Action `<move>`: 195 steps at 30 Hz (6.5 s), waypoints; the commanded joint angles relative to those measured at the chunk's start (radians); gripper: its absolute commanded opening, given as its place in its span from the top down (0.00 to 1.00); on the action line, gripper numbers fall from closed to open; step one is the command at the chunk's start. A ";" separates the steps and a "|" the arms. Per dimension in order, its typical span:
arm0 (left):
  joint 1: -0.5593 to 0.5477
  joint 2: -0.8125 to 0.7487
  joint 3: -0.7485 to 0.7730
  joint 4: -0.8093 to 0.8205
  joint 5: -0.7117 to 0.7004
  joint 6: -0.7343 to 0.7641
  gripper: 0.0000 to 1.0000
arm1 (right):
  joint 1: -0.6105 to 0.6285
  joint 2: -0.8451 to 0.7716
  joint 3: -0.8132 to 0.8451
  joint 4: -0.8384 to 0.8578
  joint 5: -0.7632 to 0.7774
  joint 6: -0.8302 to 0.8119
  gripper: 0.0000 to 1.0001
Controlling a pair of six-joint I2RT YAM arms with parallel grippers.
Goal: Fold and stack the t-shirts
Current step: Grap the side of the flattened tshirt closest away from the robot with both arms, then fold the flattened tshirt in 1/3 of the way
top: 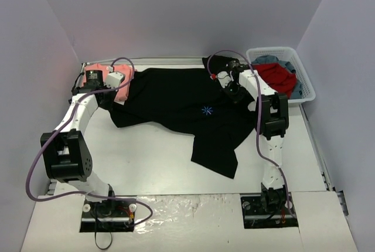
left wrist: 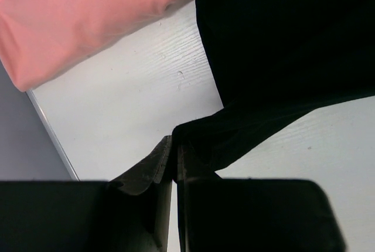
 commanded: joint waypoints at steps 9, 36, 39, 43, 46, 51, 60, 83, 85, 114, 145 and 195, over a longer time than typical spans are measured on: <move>0.010 -0.138 -0.042 -0.026 0.038 -0.017 0.98 | 0.032 -0.487 -0.345 -0.049 0.000 -0.043 0.75; 0.012 -0.155 -0.131 0.020 0.065 -0.045 0.98 | 0.572 -0.798 -0.920 -0.181 -0.034 0.059 0.56; 0.012 -0.159 -0.139 0.021 0.065 -0.043 0.98 | 0.606 -0.763 -0.921 -0.169 0.009 0.090 0.49; 0.010 -0.168 -0.145 0.026 0.068 -0.040 0.98 | 0.636 -0.702 -0.910 -0.169 0.017 0.087 0.48; 0.010 -0.164 -0.142 0.024 0.075 -0.037 0.98 | 0.659 -0.659 -0.920 -0.155 0.017 0.090 0.48; 0.012 -0.152 -0.145 0.024 0.080 -0.030 0.98 | 0.675 -0.608 -0.917 -0.142 0.000 0.093 0.48; 0.010 -0.144 -0.143 0.030 0.086 -0.029 0.98 | 0.719 -0.541 -0.915 -0.150 -0.018 0.088 0.48; 0.010 -0.161 -0.157 0.035 0.098 -0.023 0.98 | 0.744 -0.358 -0.909 -0.008 0.176 0.188 0.65; 0.012 -0.162 -0.157 0.032 0.100 -0.022 0.98 | 0.744 -0.361 -0.903 -0.006 0.176 0.190 0.71; -0.024 -0.517 -0.222 -0.221 0.259 0.110 0.98 | 0.261 -1.016 -0.680 -0.457 0.186 -0.030 1.00; -0.024 -0.710 -0.420 -0.165 0.141 0.115 0.98 | 0.155 -0.898 -0.522 -0.301 0.100 -0.109 1.00; -0.022 -0.210 -0.301 -0.095 0.101 0.251 0.35 | -0.059 -0.514 -0.332 -0.155 0.129 -0.116 0.43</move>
